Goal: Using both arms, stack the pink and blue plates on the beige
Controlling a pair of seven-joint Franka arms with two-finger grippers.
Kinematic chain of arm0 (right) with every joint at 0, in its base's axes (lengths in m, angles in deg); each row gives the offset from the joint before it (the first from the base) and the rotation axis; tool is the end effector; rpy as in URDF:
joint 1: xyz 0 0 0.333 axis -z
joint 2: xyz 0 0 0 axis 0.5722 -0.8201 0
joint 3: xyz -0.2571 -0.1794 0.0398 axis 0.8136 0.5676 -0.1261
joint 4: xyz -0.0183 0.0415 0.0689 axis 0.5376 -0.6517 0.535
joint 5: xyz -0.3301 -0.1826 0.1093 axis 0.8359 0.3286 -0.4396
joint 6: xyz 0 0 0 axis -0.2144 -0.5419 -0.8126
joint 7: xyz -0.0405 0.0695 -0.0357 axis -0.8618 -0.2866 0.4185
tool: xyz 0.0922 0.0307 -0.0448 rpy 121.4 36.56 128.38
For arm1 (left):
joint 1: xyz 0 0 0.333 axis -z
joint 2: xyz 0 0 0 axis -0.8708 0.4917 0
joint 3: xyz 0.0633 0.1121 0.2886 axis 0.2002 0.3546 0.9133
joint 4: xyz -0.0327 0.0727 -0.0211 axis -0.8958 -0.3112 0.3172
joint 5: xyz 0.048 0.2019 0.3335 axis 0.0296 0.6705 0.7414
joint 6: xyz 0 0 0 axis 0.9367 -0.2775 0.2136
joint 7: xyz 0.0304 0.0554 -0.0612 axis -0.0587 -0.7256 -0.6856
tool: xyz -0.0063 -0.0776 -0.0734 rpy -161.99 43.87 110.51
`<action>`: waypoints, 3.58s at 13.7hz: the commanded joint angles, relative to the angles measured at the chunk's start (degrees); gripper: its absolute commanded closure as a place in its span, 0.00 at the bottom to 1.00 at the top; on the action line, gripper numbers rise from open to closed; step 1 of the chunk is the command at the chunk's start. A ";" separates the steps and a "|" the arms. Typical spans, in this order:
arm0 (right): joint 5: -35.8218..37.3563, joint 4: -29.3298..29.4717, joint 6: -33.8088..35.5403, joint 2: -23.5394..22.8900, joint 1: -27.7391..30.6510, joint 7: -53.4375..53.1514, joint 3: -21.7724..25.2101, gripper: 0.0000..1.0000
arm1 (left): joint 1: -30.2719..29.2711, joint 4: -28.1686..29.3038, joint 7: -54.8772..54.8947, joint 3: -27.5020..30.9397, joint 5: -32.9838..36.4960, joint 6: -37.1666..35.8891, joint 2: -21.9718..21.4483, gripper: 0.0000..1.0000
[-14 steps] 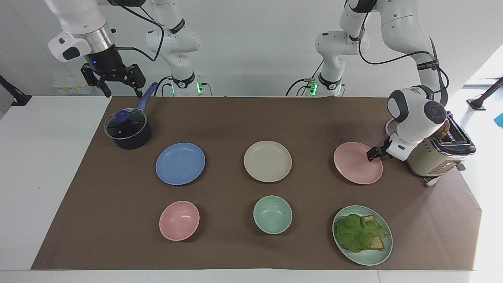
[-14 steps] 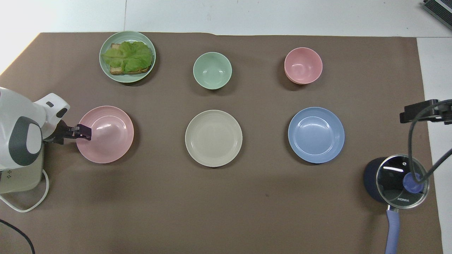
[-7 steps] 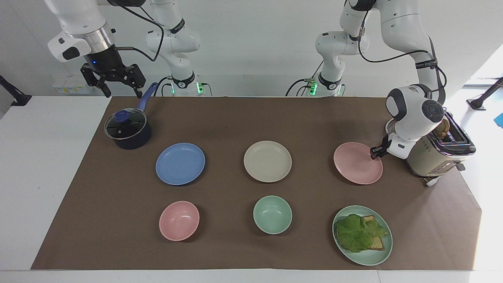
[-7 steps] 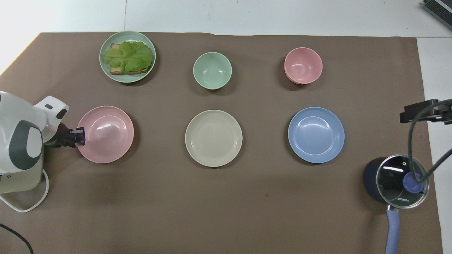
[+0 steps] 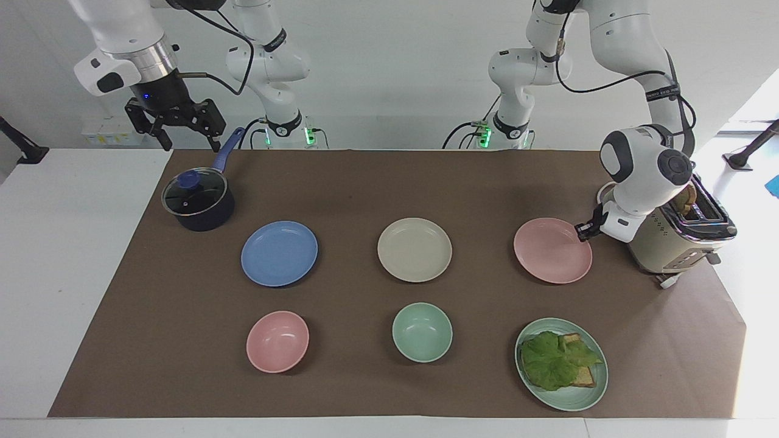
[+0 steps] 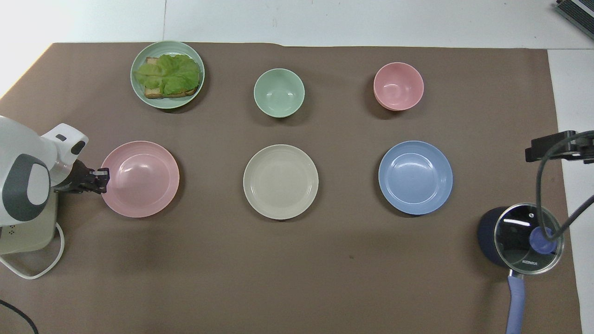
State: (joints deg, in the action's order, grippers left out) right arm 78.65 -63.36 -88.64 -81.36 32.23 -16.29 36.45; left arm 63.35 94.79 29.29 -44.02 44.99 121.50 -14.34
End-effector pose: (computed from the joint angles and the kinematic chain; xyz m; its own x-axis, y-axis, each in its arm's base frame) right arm 0.5390 -0.0112 0.6626 0.9986 -0.0518 0.0144 -0.0517 -0.9987 -0.0019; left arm 0.5548 0.0392 0.3418 0.9649 0.1872 -0.1843 0.1878 -0.9821 -0.0144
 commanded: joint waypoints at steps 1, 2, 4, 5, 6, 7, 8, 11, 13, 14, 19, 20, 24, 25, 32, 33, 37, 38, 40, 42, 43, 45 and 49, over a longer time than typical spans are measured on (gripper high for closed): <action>-1.23 -0.53 0.13 0.80 0.21 -0.81 0.14 0.00 | 2.29 -5.49 -1.78 0.15 -0.86 -9.62 -0.46 1.00; -1.23 -0.53 0.13 0.80 0.21 -0.81 0.14 0.00 | 3.60 -7.25 -3.96 0.15 -2.43 -11.74 -0.55 1.00; -1.23 -0.53 0.13 0.80 0.21 -0.81 0.14 0.00 | 7.81 -8.50 -9.40 0.15 -4.02 -13.43 -0.81 1.00; -1.23 -0.53 0.13 0.80 0.21 -0.81 0.14 0.00 | 10.44 -8.50 -12.91 0.15 -4.11 -13.43 -1.16 1.00; -1.23 -0.53 0.13 0.80 0.21 -0.81 0.14 0.00 | 12.73 -8.50 -16.08 0.15 -4.20 -13.26 -1.17 1.00; -1.23 -0.53 0.13 0.80 0.21 -0.81 0.14 0.00 | 14.32 -8.50 -18.46 0.06 -5.51 -12.91 -1.17 1.00; -1.23 -0.53 0.13 0.80 0.21 -0.81 0.14 0.00 | 16.25 -8.50 -20.49 0.06 -7.70 -12.64 -1.17 1.00; -1.23 -0.53 0.13 0.80 0.21 -0.81 0.14 0.00 | 23.19 -7.89 -26.90 -0.03 -10.00 -11.24 -1.69 1.00; -1.23 -0.53 0.13 0.80 0.21 -0.81 0.14 0.00 | 26.80 -6.58 -28.85 0.06 -12.19 -8.78 -2.66 1.00; -1.23 -0.53 0.13 0.80 0.21 -0.73 0.14 0.00 | 27.95 -6.13 -28.94 0.06 -12.90 -7.99 -2.75 1.00; -1.23 -0.53 0.13 0.80 0.21 -0.73 0.14 0.00 | 30.77 -3.49 -28.33 -0.03 -15.19 3.95 0.41 1.00; -1.23 -0.53 0.13 0.80 0.21 -0.81 0.14 0.00 | 30.86 -3.49 -28.33 -0.03 -15.62 4.50 0.50 1.00; -1.23 -0.53 0.13 0.80 0.21 -0.81 0.14 0.00 | 30.95 -3.67 -28.59 0.06 -15.80 4.85 0.59 0.00; -1.23 -0.53 0.13 0.80 0.21 -0.81 0.14 0.00 | 30.95 -3.76 -28.33 0.06 -15.80 4.85 0.59 0.00; -1.23 -0.53 0.13 0.80 0.21 -0.81 0.23 0.00 | 25.96 -5.33 -21.32 0.94 -8.01 3.27 0.15 0.00; -1.23 -0.53 0.13 0.80 0.21 -0.81 0.23 0.00 | 24.63 -5.43 -19.12 1.02 -6.76 2.05 -0.46 0.00; -1.23 -0.53 0.13 0.80 0.21 -0.81 0.23 0.00 | 17.77 -5.69 -6.28 1.11 -4.73 -1.11 -5.98 0.00; -1.23 -0.53 0.13 0.80 0.21 -0.81 0.23 0.00 | 16.46 -5.95 -5.22 1.11 -3.16 -2.26 -7.92 0.00; -1.23 -0.53 0.13 0.80 0.21 -0.81 0.23 0.00 | 15.39 -7.53 -2.94 1.11 0.09 -4.89 -10.82 0.00; -1.23 -0.53 0.13 0.80 0.21 -0.73 0.23 0.00 | 14.52 -11.82 -2.06 1.20 1.50 -9.89 -12.06 0.00; -1.23 -0.53 0.13 0.80 0.21 -0.72 0.23 0.00 | 12.77 -14.10 1.08 1.11 1.68 -12.52 -12.07 0.00; -1.23 -0.53 0.13 0.80 0.21 -0.72 0.32 0.00 | 10.48 -17.19 8.12 1.20 1.69 -15.00 -12.15 0.00; -0.79 -1.14 -0.48 0.89 0.29 -1.16 0.40 0.00 | 8.10 -18.87 8.58 1.29 1.69 -16.76 -13.91 0.00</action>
State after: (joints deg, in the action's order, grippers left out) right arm 78.65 -63.36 -88.64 -81.36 32.26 -16.29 36.79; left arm 72.38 77.15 37.19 -42.29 45.71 107.01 -27.32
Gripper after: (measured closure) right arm 0.000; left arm 0.000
